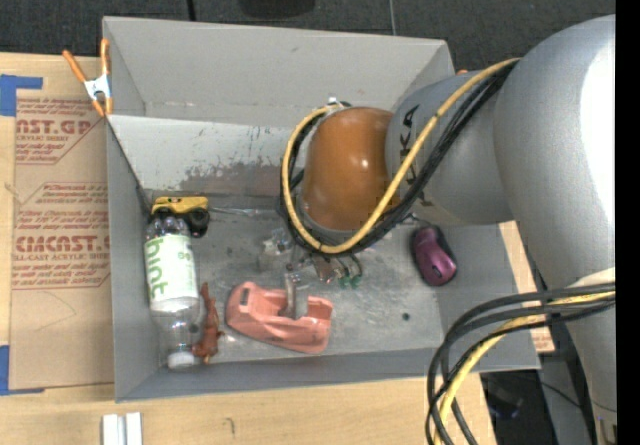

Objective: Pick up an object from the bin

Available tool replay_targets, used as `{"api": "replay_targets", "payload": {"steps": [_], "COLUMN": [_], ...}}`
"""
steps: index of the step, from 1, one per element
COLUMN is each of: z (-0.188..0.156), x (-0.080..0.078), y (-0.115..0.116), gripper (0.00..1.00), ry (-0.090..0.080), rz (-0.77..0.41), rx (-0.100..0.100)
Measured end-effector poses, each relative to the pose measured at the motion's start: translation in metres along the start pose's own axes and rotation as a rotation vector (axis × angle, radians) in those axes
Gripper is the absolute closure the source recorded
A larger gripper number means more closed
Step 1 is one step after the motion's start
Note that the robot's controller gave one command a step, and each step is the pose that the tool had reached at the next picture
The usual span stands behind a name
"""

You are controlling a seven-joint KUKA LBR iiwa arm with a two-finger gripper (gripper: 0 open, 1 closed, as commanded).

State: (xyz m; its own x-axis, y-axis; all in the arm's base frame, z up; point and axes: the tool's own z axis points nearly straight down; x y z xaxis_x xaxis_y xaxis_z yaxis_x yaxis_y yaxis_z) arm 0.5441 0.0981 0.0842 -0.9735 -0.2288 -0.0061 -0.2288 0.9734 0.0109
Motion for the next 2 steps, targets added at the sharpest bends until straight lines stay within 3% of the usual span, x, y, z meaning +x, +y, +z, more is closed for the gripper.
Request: {"api": "replay_targets", "payload": {"steps": [1,2], "z": [0.0027,0.0009], "x": [-0.0036,-0.0013], "y": [-0.0003,-0.0004], "gripper": [0.0,1.0], "ry": [-0.028,-0.01], "rz": [0.002,0.001], "rx": [0.0,0.0]}}
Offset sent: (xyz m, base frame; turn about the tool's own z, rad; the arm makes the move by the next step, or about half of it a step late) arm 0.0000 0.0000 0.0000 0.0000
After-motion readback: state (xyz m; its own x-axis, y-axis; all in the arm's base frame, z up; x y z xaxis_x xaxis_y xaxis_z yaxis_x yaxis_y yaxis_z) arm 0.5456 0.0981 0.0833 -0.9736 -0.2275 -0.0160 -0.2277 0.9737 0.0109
